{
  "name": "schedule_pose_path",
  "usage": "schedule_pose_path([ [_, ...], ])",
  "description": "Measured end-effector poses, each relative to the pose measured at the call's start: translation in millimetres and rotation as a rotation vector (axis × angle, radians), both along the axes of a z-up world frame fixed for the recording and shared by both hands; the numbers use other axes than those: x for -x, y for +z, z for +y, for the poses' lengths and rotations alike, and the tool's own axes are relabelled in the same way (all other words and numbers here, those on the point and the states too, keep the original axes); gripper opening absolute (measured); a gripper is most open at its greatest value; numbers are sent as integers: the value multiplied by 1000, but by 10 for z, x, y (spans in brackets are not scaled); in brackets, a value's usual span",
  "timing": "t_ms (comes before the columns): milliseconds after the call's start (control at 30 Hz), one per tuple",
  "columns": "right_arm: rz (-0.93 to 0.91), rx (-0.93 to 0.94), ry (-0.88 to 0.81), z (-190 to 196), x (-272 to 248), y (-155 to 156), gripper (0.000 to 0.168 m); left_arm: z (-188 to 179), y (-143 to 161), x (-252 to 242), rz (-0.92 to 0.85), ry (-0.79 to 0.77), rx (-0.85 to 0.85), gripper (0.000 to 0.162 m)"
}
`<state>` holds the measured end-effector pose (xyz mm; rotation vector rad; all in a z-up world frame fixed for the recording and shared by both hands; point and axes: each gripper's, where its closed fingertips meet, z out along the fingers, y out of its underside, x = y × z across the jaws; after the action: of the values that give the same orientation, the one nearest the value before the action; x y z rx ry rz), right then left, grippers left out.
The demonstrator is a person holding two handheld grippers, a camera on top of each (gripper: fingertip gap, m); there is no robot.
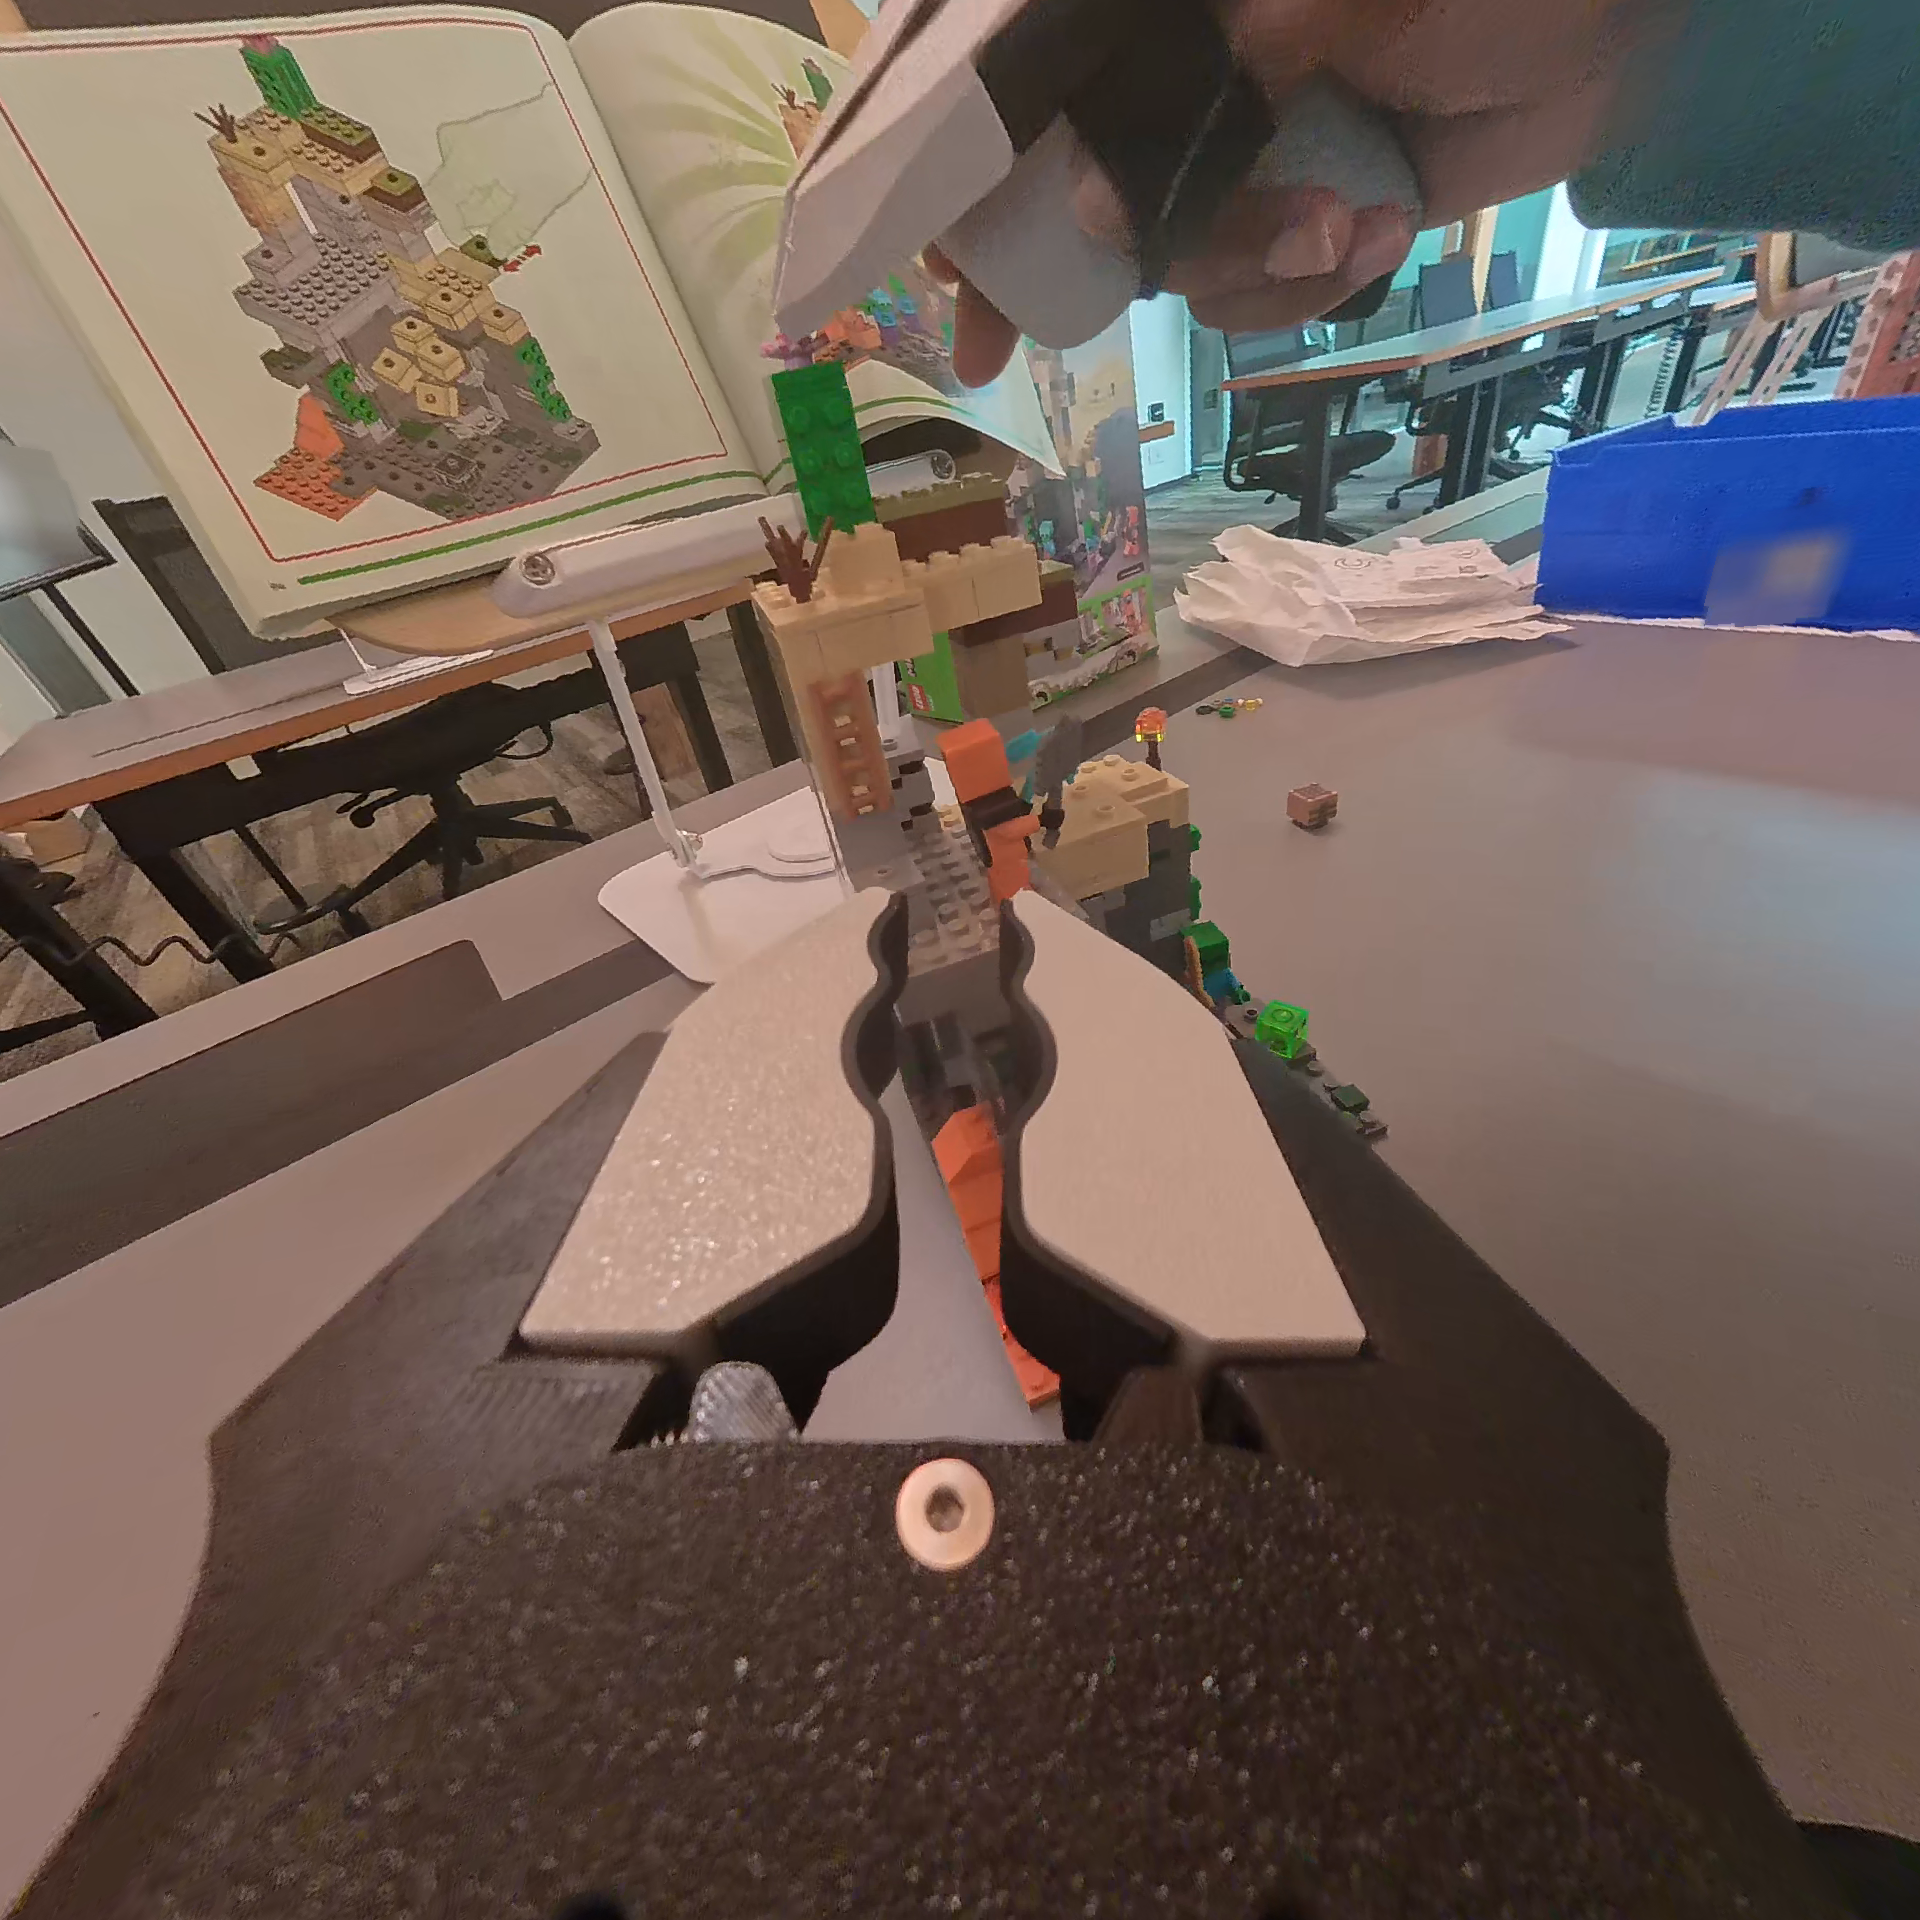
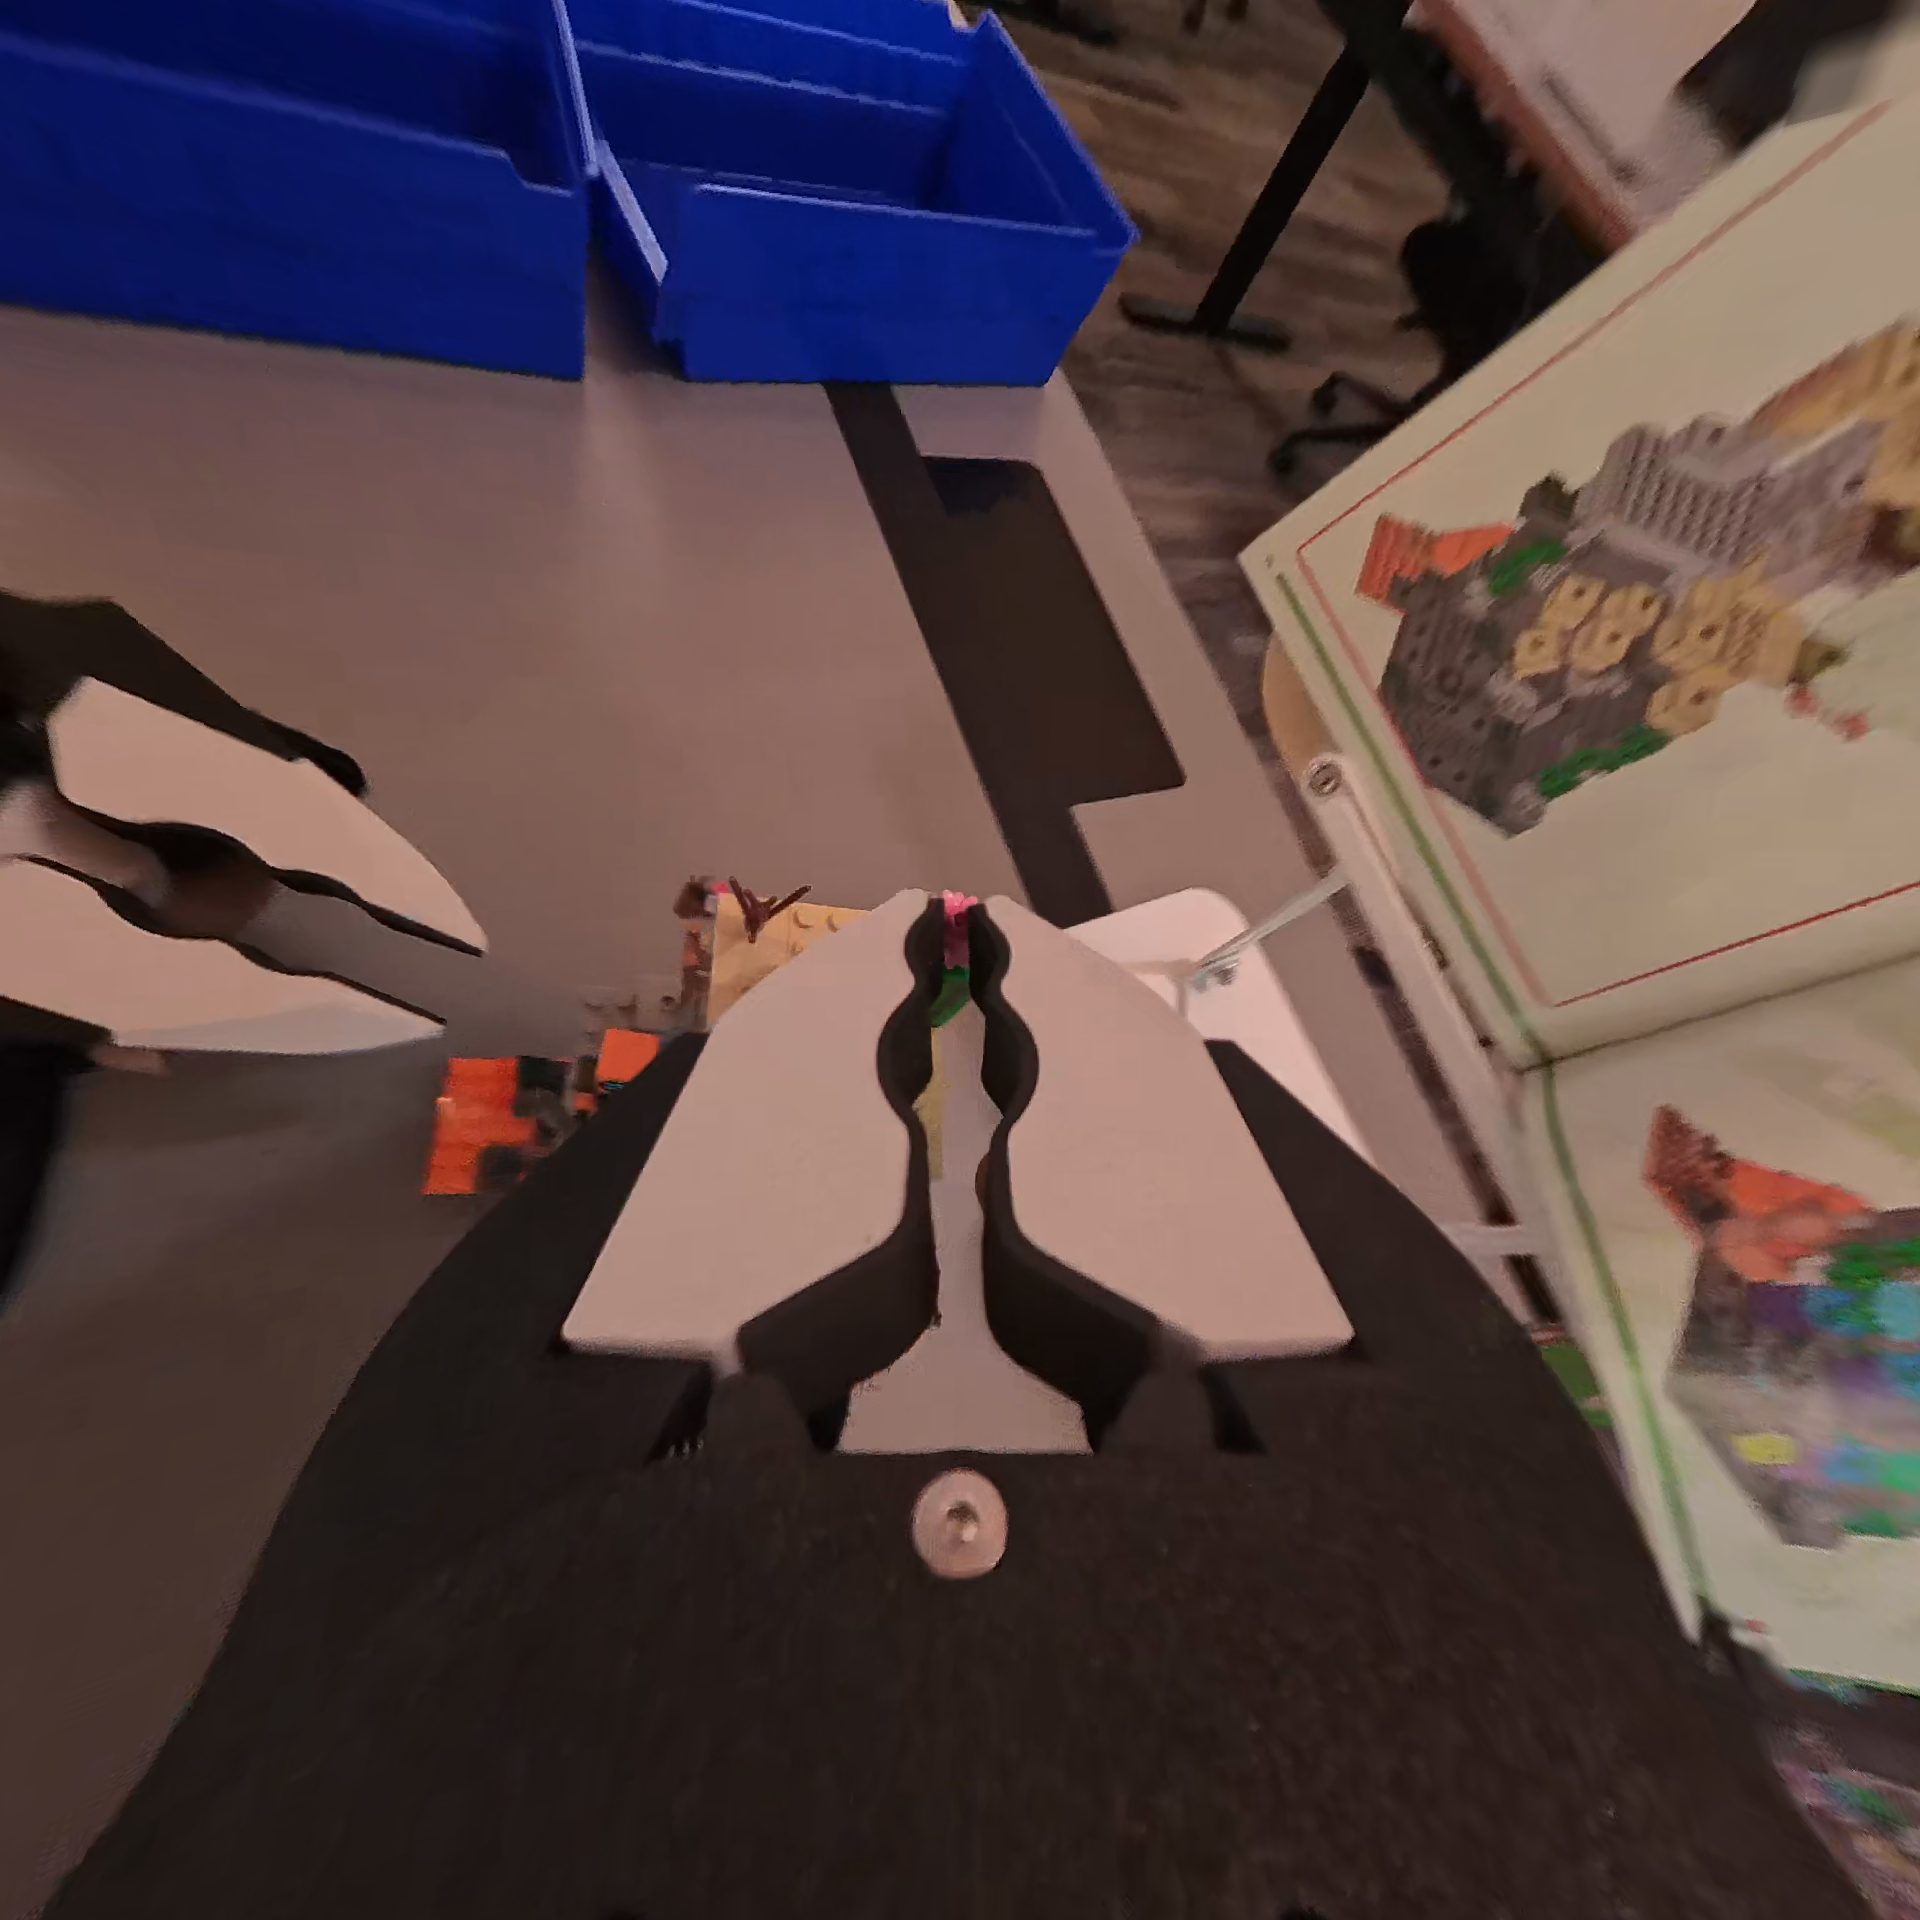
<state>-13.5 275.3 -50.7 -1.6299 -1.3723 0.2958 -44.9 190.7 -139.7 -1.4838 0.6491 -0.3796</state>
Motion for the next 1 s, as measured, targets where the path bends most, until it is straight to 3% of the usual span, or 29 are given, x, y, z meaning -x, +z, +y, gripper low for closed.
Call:
schedule_pose_path([
  [233, -67, -414, 40, -17, 5, 28, 0, 13, -14, 22, 3, 7, 6, 16],
  [333, -14, -441, 36, -32, 2, 54, 0, 17, -20, 33, 3, 10, 8, 16],
  [500, 90, -191, 9, 9, -56, 117, 0, 30, -36, 37, 4, 11, 14, 16],
  [633, 93, 74, 28, 20, -45, 38, 12, 29, -44, 34, 8, 10, 14, 16],
  [1000, 130, 451, 25, 11, -1, -16, 5, 26, -27, 51, 12, 13, 5, 16],
])
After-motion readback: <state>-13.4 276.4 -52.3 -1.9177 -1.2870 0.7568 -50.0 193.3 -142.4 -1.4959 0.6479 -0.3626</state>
